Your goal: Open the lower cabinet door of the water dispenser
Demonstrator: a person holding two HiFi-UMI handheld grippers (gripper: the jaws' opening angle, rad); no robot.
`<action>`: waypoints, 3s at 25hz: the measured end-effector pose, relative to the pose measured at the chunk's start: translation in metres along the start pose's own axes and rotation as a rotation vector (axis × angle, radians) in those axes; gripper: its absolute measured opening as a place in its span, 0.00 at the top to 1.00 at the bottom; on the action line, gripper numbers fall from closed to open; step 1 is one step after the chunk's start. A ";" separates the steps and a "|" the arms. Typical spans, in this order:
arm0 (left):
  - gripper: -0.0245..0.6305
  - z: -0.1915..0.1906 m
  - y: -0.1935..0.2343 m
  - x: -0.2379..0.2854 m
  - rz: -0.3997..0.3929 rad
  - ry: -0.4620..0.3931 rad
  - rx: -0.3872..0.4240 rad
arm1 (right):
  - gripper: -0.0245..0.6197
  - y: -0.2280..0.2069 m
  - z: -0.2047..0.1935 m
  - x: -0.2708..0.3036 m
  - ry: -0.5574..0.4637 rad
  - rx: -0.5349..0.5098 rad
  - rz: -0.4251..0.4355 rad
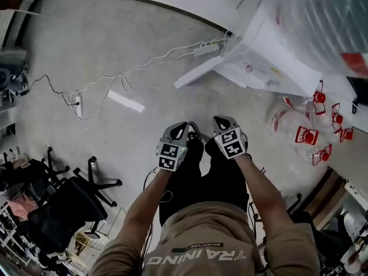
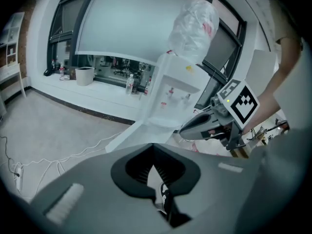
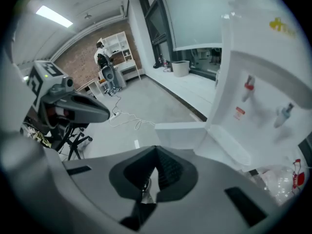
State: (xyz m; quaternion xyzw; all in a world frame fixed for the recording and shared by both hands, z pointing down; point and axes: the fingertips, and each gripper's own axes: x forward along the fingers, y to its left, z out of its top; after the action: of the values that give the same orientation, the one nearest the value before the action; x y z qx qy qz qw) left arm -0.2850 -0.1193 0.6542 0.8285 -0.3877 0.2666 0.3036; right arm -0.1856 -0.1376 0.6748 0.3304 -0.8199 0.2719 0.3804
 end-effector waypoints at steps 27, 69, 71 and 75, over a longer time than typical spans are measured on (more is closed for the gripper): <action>0.98 0.325 -0.100 -0.203 0.006 -0.483 0.252 | 0.95 0.008 0.229 -0.354 -0.640 0.014 -0.108; 0.98 0.410 -0.183 -0.297 -0.011 -0.737 0.364 | 0.95 0.014 0.291 -0.476 -0.883 -0.108 -0.254; 0.98 0.405 -0.183 -0.294 -0.002 -0.721 0.373 | 0.95 0.015 0.288 -0.472 -0.863 -0.107 -0.248; 0.98 0.400 -0.175 -0.292 -0.002 -0.701 0.349 | 0.95 0.021 0.288 -0.461 -0.819 -0.136 -0.248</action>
State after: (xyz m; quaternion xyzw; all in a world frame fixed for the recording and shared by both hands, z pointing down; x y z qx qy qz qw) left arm -0.2245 -0.1729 0.1352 0.9089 -0.4159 0.0291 0.0073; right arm -0.1024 -0.1701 0.1383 0.4811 -0.8734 0.0158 0.0742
